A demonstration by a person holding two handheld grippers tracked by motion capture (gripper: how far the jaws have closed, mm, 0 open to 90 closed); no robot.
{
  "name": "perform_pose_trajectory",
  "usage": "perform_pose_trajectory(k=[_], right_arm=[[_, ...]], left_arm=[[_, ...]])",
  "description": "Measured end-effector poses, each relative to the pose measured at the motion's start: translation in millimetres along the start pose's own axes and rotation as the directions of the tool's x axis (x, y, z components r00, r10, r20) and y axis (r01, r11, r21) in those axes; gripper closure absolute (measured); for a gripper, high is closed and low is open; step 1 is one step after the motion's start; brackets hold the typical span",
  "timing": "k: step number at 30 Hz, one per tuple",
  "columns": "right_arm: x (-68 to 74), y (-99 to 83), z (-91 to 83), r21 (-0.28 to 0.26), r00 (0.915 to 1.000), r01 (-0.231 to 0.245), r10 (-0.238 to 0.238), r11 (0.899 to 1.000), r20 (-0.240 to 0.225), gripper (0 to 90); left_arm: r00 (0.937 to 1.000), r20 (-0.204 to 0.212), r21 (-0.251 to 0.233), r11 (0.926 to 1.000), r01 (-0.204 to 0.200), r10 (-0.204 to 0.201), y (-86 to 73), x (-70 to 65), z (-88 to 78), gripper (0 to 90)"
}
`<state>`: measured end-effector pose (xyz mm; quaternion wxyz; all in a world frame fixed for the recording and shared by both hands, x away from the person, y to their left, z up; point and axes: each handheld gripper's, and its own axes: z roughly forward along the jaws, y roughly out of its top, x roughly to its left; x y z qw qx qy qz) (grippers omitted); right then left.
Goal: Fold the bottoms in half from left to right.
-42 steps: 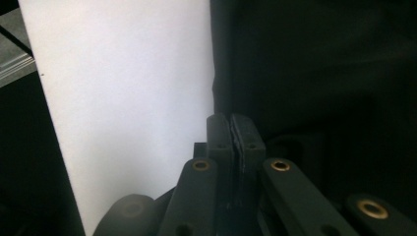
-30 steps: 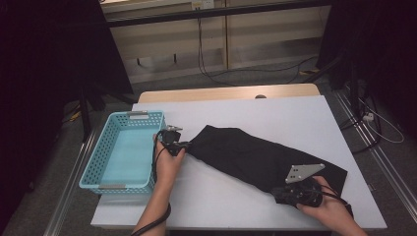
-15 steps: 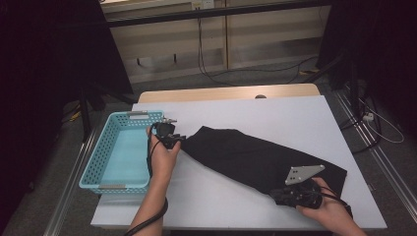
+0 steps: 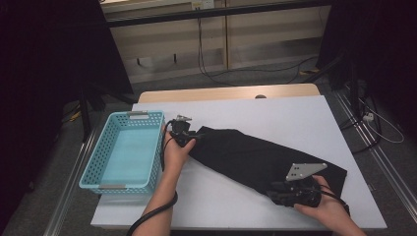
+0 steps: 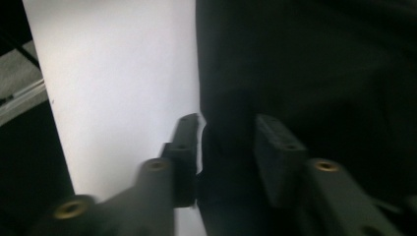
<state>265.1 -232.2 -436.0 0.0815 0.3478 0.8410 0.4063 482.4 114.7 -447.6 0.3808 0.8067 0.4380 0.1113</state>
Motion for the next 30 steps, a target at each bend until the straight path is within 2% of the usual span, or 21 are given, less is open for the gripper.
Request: perform_pose_trajectory(k=[2,5,9,13,18,24,30], right_arm=[[-0.6,1.1,-1.1,-0.018,1.0,-0.007,0.007,1.0,0.006,50.2],[-0.9,1.2,-0.6,-0.023,0.9999,-0.006,0.006,1.0,0.012,42.7],[-2.6,1.5,0.2,-0.03,0.999,-0.019,0.02,0.999,0.041,34.1],[-4.8,1.8,-0.6,-0.047,0.9981,-0.033,0.035,0.998,0.051,32.3],[-7.4,1.9,-2.6,-0.067,0.9959,-0.055,0.06,0.996,0.068,28.9],[-9.6,0.9,-2.9,-0.072,0.9943,-0.065,0.071,0.995,0.08,26.2],[-8.4,2.0,-1.8,-0.074,0.9946,-0.063,0.069,0.995,0.078,25.1]], left_arm=[[0.9998,0.018,0.023,0.9997,-0.007,0.006,-0.7,0.3,4.2,59.1],[0.9999,0.008,0.029,0.9995,-0.015,0.015,-1.2,-2.0,6.7,67.6],[0.9993,0.006,0.072,0.9967,-0.038,0.038,0.7,-6.3,3.8,84.3],[0.9994,0.008,0.076,0.9966,-0.033,0.033,1.0,-8.4,1.6,89.5],[0.9995,0.0,0.052,0.9982,-0.03,0.03,4.0,-6.7,-6.7,90.0],[0.9993,-0.032,0.017,0.9997,-0.02,0.02,11.1,3.0,-26.5,90.0],[0.9986,-0.052,0.024,0.9997,0.003,-0.001,5.1,10.6,-23.8,90.0]])
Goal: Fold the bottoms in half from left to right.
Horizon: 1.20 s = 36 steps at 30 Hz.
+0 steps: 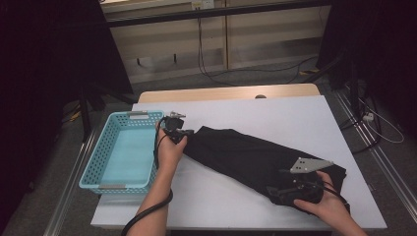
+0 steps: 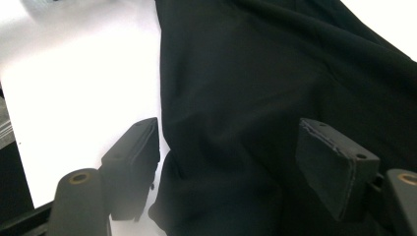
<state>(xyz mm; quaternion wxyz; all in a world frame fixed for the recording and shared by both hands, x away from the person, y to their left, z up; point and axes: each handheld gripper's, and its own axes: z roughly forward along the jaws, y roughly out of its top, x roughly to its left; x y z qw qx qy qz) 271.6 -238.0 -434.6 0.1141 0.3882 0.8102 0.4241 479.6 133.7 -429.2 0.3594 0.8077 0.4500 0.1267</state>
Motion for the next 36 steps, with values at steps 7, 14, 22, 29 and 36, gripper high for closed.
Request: perform_pose_trajectory(k=[7,14,22,29,36], right_arm=[[0.3,0.1,-0.4,-0.003,1.0,0.002,-0.002,1.0,0.001,24.4],[1.2,0.5,0.6,0.0,0.9999,0.005,-0.005,1.0,-0.01,24.4],[0.4,-0.1,0.4,0.004,0.9999,0.004,-0.004,1.0,-0.012,24.3],[1.1,-0.4,0.6,0.006,0.9999,0.007,-0.006,1.0,-0.015,24.2],[2.2,0.5,1.0,0.005,0.9998,0.009,-0.009,1.0,-0.016,23.8]], left_arm=[[0.9994,0.028,-0.02,0.9996,0.021,-0.02,-2.9,1.6,7.2,77.6],[0.9963,0.086,-0.055,0.9984,0.011,-0.006,4.5,-8.4,22.9,57.0],[0.9933,0.107,-0.039,0.9984,-0.04,0.044,5.9,-24.5,42.6,60.8],[0.9903,0.121,0.009,0.9975,-0.069,0.068,4.0,-34.1,37.6,88.2],[0.9928,0.093,-0.03,0.9969,-0.073,0.076,15.0,-30.1,16.5,89.0]])
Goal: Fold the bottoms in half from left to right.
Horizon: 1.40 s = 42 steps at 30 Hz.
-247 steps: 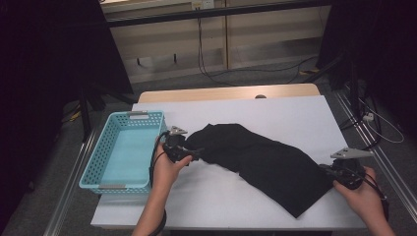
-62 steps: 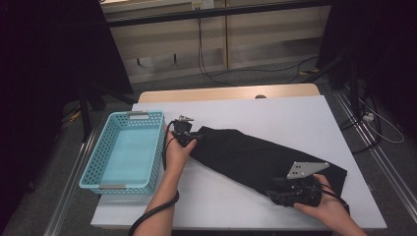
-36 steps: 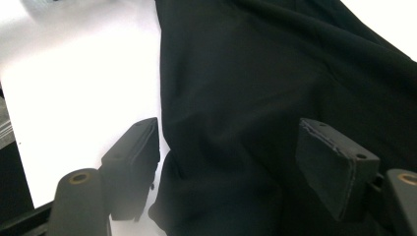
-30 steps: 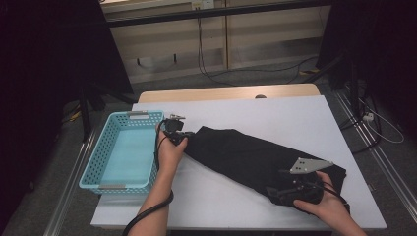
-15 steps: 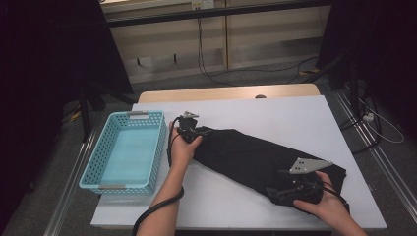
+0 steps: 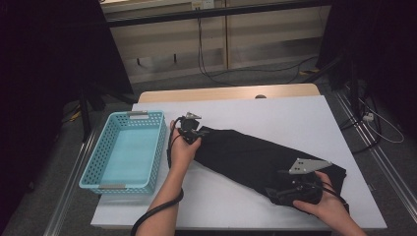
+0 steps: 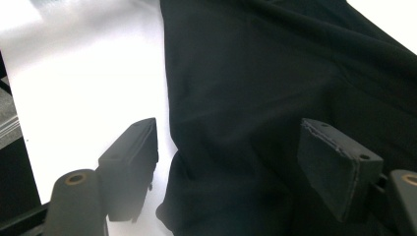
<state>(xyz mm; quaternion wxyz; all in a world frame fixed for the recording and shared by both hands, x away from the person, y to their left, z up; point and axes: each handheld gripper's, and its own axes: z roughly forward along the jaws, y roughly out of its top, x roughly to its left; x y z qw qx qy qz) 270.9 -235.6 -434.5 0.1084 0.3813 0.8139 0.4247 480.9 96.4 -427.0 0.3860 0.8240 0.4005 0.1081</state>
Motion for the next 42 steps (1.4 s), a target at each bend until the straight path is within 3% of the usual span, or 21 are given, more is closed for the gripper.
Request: perform_pose_trajectory(k=[5,10,12,14,15,16,20,23,30,37,42], right_arm=[[-0.1,0.1,-1.1,-0.002,1.0,0.0,0.0,1.0,0.003,23.2],[-0.6,0.2,-1.2,-0.003,0.9999,0.003,-0.003,1.0,0.01,22.9],[-1.4,0.7,-2.8,-0.005,0.9998,0.008,-0.008,1.0,0.019,22.8],[-4.0,1.0,-5.5,-0.014,0.9994,0.008,-0.007,1.0,0.032,22.9],[-8.5,0.6,-9.4,-0.016,0.9979,0.007,-0.006,1.0,0.064,23.0],[-8.5,0.6,-9.4,-0.016,0.9979,0.007,-0.006,1.0,0.064,23.0],[-20.6,-0.5,-19.8,-0.024,0.9896,0.0,0.003,1.0,0.144,24.9],[-30.3,-3.1,-26.0,-0.03,0.9832,-0.015,0.02,0.999,0.182,25.4],[-42.3,-7.9,-32.8,-0.039,0.9732,-0.049,0.056,0.998,0.223,24.5],[-36.6,-8.0,-28.4,-0.019,0.9767,-0.029,0.032,0.999,0.212,24.3],[-34.6,-7.8,-27.2,-0.017,0.9791,-0.023,0.026,1.0,0.202,24.2]], left_arm=[[0.9985,-0.054,0.01,0.9999,-0.01,0.011,5.8,7.7,-10.4,89.0],[0.9979,-0.065,0.017,0.9999,0.001,0.0,-1.7,13.3,-3.5,88.2],[0.9963,-0.083,0.01,0.9998,-0.018,0.018,-5.1,13.7,-0.5,85.3],[0.9954,-0.095,-0.008,0.9999,-0.008,0.007,-7.0,14.6,1.8,63.6],[0.9956,-0.094,-0.005,1.0,-0.007,0.006,-7.6,15.3,0.9,54.6],[0.9955,-0.095,-0.007,1.0,-0.001,0.001,-8.2,16.0,-0.1,54.6],[0.9965,-0.072,-0.016,0.999,0.041,-0.042,-9.6,19.0,-5.1,31.6],[0.9962,-0.073,0.014,0.9987,0.049,-0.048,-11.4,21.2,-8.5,27.2],[0.9934,-0.086,0.051,0.9955,0.08,-0.075,-21.8,30.1,-11.6,24.6],[0.9886,-0.125,0.074,0.9928,0.094,-0.084,-33.8,35.0,-10.5,24.0],[0.9872,-0.144,0.088,0.9928,0.081,-0.068,-40.4,33.5,-15.7,30.7]])
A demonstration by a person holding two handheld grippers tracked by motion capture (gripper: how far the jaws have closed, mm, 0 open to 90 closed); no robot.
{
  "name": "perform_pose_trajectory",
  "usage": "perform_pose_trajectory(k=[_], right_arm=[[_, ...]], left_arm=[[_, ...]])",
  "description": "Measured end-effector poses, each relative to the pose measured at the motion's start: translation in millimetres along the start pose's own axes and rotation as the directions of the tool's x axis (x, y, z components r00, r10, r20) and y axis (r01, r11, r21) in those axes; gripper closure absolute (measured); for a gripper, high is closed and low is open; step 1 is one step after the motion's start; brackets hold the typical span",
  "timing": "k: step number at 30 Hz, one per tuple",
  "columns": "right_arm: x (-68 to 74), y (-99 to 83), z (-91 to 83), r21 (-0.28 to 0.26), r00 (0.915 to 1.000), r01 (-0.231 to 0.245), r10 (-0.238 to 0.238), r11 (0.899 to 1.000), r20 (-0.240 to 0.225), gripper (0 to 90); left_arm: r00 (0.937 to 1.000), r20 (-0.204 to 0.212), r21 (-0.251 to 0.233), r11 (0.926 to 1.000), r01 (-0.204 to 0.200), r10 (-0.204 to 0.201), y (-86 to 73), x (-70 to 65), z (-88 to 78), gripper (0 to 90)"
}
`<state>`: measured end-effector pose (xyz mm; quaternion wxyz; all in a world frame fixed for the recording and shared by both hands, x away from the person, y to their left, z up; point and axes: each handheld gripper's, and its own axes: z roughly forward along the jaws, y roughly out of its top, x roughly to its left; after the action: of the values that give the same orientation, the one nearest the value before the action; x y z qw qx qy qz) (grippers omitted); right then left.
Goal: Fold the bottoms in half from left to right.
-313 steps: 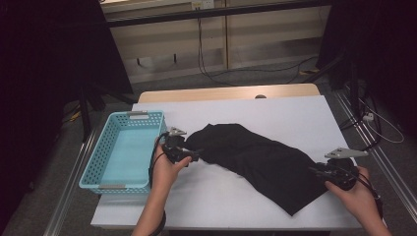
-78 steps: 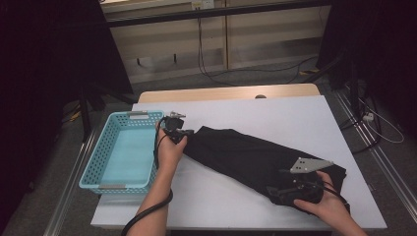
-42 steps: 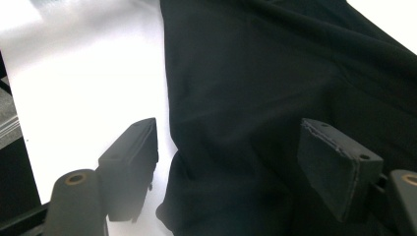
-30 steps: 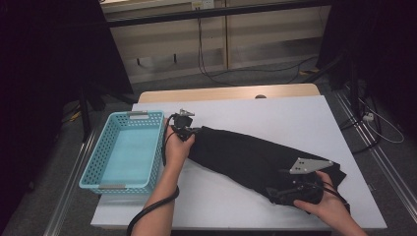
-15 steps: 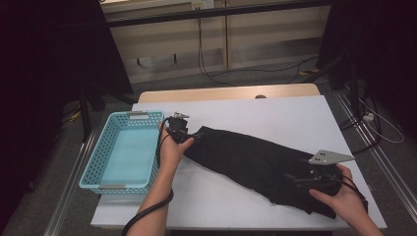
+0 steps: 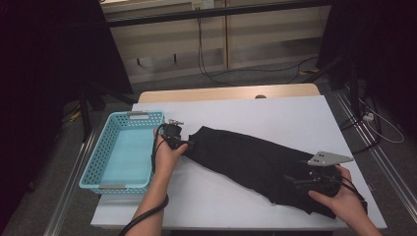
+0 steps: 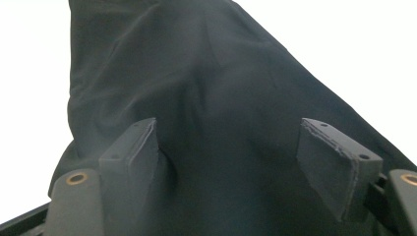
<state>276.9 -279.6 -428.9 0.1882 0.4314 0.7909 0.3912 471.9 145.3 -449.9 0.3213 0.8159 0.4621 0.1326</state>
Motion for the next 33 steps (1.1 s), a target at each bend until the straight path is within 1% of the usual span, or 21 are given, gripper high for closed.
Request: perform_pose_trajectory(k=[1,3,4,5,9,10,11,12,13,14,15,18,19,20,22,24,26,29,31,32,33], right_arm=[[0.2,0.1,0.0,-0.001,1.0,-0.001,0.001,1.0,0.0,24.2],[0.4,0.4,-0.2,-0.001,1.0,0.0,0.0,1.0,0.0,24.1],[0.3,0.5,-0.4,-0.002,1.0,-0.002,0.002,1.0,0.002,24.1],[0.0,0.5,-0.7,-0.003,1.0,-0.002,0.002,1.0,0.004,24.1],[-1.9,0.3,-2.4,-0.011,0.9999,-0.008,0.008,1.0,0.014,24.0],[-3.0,0.4,-3.0,-0.014,0.9998,-0.011,0.011,1.0,0.019,24.0],[-4.5,0.5,-3.7,-0.019,0.9996,-0.014,0.015,1.0,0.024,23.9],[-6.6,0.5,-4.6,-0.026,0.9993,-0.028,0.028,0.999,0.026,23.9],[-9.0,0.4,-5.8,-0.033,0.9985,-0.039,0.04,0.999,0.036,23.8],[-11.8,0.5,-7.3,-0.035,0.9975,-0.044,0.046,0.998,0.054,23.7],[-14.9,0.3,-8.8,-0.039,0.9964,-0.049,0.052,0.998,0.068,23.8],[-24.6,-2.4,-13.5,-0.046,0.9909,-0.074,0.079,0.996,0.109,24.5],[-26.6,-3.4,-14.1,-0.045,0.9902,-0.079,0.084,0.996,0.112,24.7],[-29.2,-4.9,-14.7,-0.041,0.9891,-0.082,0.086,0.996,0.119,24.9],[-33.4,-7.5,-15.7,-0.033,0.9864,-0.086,0.09,0.996,0.137,25.2],[-37.3,-8.7,-16.4,-0.029,0.9831,-0.09,0.093,0.996,0.157,25.8],[-41.3,-9.4,-17.2,-0.03,0.9802,-0.101,0.104,0.994,0.168,26.8],[-48.8,-11.2,-17.6,-0.031,0.976,-0.118,0.121,0.993,0.181,28.7],[-53.4,-12.5,-17.7,-0.031,0.9719,-0.13,0.133,0.991,0.194,29.8],[-55.2,-13.2,-18.0,-0.028,0.9702,-0.134,0.137,0.991,0.2,32.0],[-56.6,-13.9,-18.2,-0.024,0.9682,-0.138,0.139,0.99,0.207,33.7]], left_arm=[[1.0,-0.006,0.0,1.0,-0.002,0.002,-0.9,-1.3,-0.7,32.2],[0.9998,-0.006,0.005,0.9998,0.019,-0.019,-2.0,-4.6,-1.9,33.2],[0.9997,-0.016,0.013,0.9998,0.017,-0.016,-2.4,-6.1,-3.5,36.5],[0.9996,-0.016,0.019,0.9995,0.025,-0.025,-2.6,-7.8,-4.5,40.6],[0.9992,-0.022,0.029,0.999,0.035,-0.034,-4.2,-12.9,-6.9,52.2],[0.9994,-0.025,0.051,0.9984,0.025,-0.023,-3.3,-13.3,-8.8,56.3],[0.9992,-0.021,0.07,0.9969,0.035,-0.034,-2.1,-14.8,-10.1,62.9],[0.999,0.004,0.092,0.9948,0.045,-0.045,-0.8,-15.6,-11.0,72.1],[0.9987,0.021,0.105,0.9934,0.045,-0.047,0.0,-17.0,-11.0,81.5],[0.9991,0.016,0.113,0.9929,0.038,-0.04,1.0,-18.8,-11.2,83.4],[0.9994,0.012,0.12,0.9923,0.032,-0.034,2.2,-19.9,-11.5,84.2],[0.9992,0.005,0.129,0.9909,0.039,-0.04,6.7,-18.6,-15.0,85.4],[0.9987,0.003,0.118,0.9917,0.05,-0.051,8.3,-16.1,-17.3,85.4],[0.9975,0.001,0.106,0.9919,0.07,-0.07,10.0,-13.5,-19.8,85.5],[0.9969,-0.002,0.09,0.9929,0.078,-0.078,14.0,-6.3,-25.9,85.7],[0.9957,-0.016,0.073,0.993,0.093,-0.092,18.1,-0.7,-31.8,85.7],[0.9958,-0.029,0.063,0.9941,0.088,-0.087,22.8,4.6,-37.1,85.7],[0.9934,-0.05,0.033,0.994,0.105,-0.103,28.7,9.2,-43.0,85.7],[0.9939,-0.046,0.036,0.9941,0.102,-0.101,30.9,9.9,-42.5,85.6],[0.9944,-0.042,0.035,0.9945,0.099,-0.097,31.5,9.2,-41.4,85.6],[0.9956,-0.041,0.042,0.9954,0.086,-0.085,32.1,8.1,-40.4,85.6]])
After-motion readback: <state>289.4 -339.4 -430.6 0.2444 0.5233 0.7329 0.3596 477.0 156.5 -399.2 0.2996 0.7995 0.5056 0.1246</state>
